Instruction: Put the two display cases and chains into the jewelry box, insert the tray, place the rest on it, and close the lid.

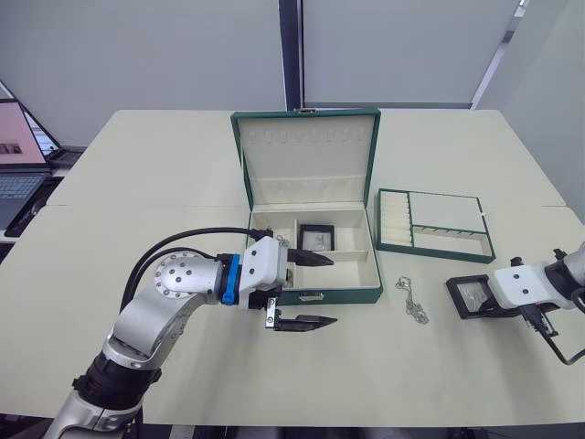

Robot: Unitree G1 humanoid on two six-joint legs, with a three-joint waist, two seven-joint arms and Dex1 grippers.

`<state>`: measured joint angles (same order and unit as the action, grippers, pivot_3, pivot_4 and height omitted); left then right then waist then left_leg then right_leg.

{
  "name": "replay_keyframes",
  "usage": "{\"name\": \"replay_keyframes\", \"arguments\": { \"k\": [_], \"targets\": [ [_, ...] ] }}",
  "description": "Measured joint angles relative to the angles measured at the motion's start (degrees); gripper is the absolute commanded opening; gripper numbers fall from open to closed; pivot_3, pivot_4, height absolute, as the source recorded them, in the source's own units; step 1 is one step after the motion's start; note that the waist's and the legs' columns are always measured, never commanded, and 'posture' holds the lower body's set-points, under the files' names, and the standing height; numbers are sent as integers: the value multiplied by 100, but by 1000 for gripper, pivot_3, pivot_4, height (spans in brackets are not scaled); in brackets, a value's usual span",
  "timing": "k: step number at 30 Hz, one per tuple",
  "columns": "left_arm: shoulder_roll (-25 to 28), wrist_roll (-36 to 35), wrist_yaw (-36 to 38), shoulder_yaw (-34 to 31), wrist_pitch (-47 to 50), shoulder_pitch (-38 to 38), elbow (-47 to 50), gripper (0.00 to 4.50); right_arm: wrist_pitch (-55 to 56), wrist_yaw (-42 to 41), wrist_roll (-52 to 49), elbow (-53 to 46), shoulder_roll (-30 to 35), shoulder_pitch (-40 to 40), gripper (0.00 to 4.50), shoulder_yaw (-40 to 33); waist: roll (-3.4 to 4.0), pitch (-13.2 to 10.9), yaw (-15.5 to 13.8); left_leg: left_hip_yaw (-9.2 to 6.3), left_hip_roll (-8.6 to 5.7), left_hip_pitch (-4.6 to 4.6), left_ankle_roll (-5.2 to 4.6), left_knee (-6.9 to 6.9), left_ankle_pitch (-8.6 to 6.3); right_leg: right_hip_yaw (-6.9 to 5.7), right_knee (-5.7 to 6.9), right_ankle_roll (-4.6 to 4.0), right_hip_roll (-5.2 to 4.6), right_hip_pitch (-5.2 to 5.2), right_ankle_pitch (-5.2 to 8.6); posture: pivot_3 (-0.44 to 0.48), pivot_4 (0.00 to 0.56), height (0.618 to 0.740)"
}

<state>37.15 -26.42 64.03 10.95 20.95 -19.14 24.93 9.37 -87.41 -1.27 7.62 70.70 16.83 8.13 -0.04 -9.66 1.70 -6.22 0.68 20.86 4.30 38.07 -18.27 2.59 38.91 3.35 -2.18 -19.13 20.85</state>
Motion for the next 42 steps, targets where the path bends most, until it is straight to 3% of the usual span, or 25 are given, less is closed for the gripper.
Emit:
{"name": "replay_keyframes", "arguments": {
  "k": [10, 19, 22, 30, 42],
  "targets": [
    [-43, -32, -163, -19, 115, -23, 2, 4500, -507, -190, -334, -155, 1, 138, 1, -12, 0, 0, 0, 0, 0, 0, 0, 1, 0, 1, 1, 0, 0, 0, 0, 0, 150, 740],
    [123, -422, -738, -804, 601, 292, 449, 4500, -2713, -281, -2390, -1492, 450, 1641, 1, -172, 6, 1, 7, -6, 3, 3, -1, -1, 0, -4, -2, 0, -2, -2, 0, 0, 150, 740],
    [211, -641, -966, -1186, 784, 634, 712, 4500, -3432, -260, -2968, -1963, 153, 2217, 1, -200, 4, 0, 10, -10, 4, 3, -2, -2, 0, -6, -2, 0, -2, -4, 0, 0, 150, 740],
    [404, -954, -1359, -2264, 885, 2147, 1327, 4500, -5280, 601, -2893, -2344, -1526, 4256, 1, 725, 3, -1, 4, -25, 4, 3, -1, -8, -1, -8, 5, 0, -2, -17, 0, 0, 150, 740],
    [-233, -811, -2082, -2618, 312, 3207, 1613, 4500, -6402, 654, -2150, -1479, -2923, 5349, 1, 2372, -1, 1, 22, -35, 1, 4, -1, -13, 0, -15, 10, -2, -7, -26, -1, 0, 150, 740]
  ]
}}
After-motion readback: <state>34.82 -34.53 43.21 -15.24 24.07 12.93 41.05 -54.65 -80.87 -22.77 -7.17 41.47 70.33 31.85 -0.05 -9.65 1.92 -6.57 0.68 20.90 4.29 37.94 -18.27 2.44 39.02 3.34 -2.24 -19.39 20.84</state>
